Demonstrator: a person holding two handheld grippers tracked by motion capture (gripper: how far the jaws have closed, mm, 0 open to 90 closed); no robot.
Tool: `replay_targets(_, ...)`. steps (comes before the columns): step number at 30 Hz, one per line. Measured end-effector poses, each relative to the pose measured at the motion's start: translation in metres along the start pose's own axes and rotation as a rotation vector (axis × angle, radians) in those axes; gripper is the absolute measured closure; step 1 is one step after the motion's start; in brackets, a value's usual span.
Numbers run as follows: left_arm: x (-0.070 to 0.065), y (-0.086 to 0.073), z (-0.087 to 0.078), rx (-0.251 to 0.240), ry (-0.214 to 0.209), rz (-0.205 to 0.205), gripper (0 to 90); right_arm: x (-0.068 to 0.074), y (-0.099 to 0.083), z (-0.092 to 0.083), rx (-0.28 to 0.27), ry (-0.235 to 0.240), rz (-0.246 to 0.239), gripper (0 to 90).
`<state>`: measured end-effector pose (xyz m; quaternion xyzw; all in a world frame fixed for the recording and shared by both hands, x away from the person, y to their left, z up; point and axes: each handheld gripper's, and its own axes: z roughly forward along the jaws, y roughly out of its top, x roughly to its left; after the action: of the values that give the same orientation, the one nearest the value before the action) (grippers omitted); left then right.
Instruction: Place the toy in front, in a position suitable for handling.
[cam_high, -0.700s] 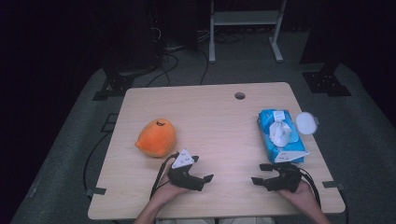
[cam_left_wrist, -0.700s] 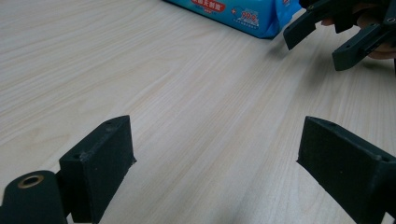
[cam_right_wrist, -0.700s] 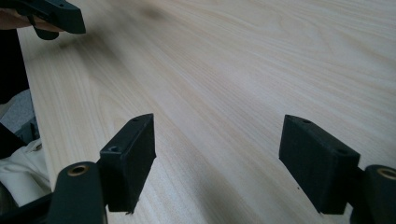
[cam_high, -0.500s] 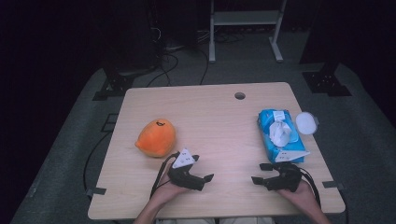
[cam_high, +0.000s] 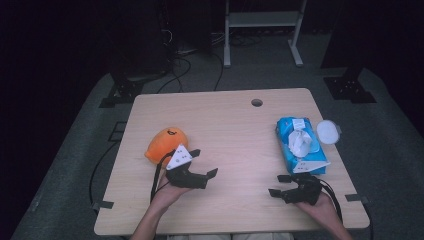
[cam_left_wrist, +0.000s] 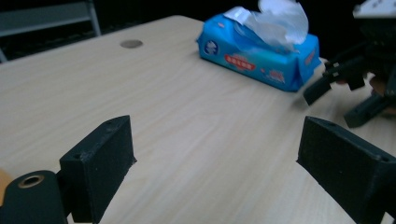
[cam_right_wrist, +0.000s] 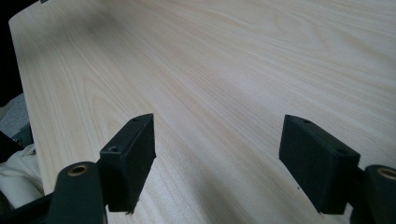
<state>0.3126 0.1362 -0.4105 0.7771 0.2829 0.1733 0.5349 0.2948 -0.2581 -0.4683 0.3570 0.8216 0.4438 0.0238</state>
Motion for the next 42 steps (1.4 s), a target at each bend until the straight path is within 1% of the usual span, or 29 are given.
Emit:
replay_targets(1,0.0,0.0,0.0,0.0,0.0,0.0,10.2,0.0,0.0,0.0,0.0,0.0,0.0,25.8)
replay_targets(6,0.013,0.004,-0.01,-0.034,0.05,-0.022,10.3,0.002,0.001,0.0,-0.003,0.006,-0.006,25.9)
replay_targets(8,0.017,0.005,-0.014,-0.048,0.074,-0.025,10.3,0.003,0.002,0.0,-0.004,0.007,-0.01,25.9)
replay_targets(9,0.022,0.007,-0.019,-0.058,0.1,-0.023,10.3,0.003,0.002,0.001,-0.002,0.005,-0.014,25.8)
replay_targets(10,0.022,0.007,-0.019,-0.058,0.1,-0.023,10.3,0.003,0.002,0.001,-0.001,0.004,-0.014,25.9)
replay_targets(11,0.026,0.007,-0.023,-0.068,0.119,-0.025,10.3,0.003,0.002,0.001,0.001,0.002,-0.014,25.9)
replay_targets(12,0.026,0.007,-0.023,-0.068,0.119,-0.025,10.3,0.003,0.002,0.001,0.001,0.002,-0.014,25.9)
replay_targets(16,0.035,0.006,-0.031,-0.076,0.166,-0.025,10.3,0.003,0.002,-0.001,0.0,0.0,-0.013,25.9)
replay_targets(18,0.041,0.005,-0.036,-0.084,0.188,-0.034,10.2,0.003,0.002,-0.001,-0.002,0.002,-0.014,25.8)
replay_targets(19,0.041,0.005,-0.036,-0.084,0.188,-0.034,10.2,0.004,0.002,0.0,0.001,0.002,-0.014,25.9)
replay_targets(20,0.045,0.004,-0.039,-0.091,0.202,-0.046,10.2,0.004,0.003,0.0,0.002,0.002,-0.015,25.8)
replay_targets(21,0.047,0.003,-0.041,-0.097,0.211,-0.053,10.2,0.004,0.003,0.0,0.003,0.002,-0.016,25.9)
replay_targets(22,0.047,0.003,-0.041,-0.097,0.211,-0.053,10.2,0.005,0.003,-0.001,0.003,0.002,-0.018,25.8)
replay_targets(24,0.051,0.002,-0.045,-0.106,0.229,-0.061,10.2,0.005,0.003,-0.001,0.002,0.004,-0.019,25.9)
replay_targets(29,0.059,-0.002,-0.05,-0.102,0.264,-0.074,10.2,0.004,0.003,-0.001,0.004,0.006,-0.018,25.9)
replay_targets(31,0.061,-0.005,-0.051,-0.098,0.267,-0.082,10.2,0.005,0.003,0.0,0.005,0.007,-0.019,25.9)
replay_targets(37,0.065,-0.007,-0.051,-0.088,0.29,-0.075,10.2,0.006,0.003,0.0,0.009,0.011,-0.024,25.8)
replay_targets(42,0.07,-0.013,-0.052,-0.08,0.327,-0.071,10.2,0.006,0.003,0.0,0.012,0.012,-0.025,25.8)
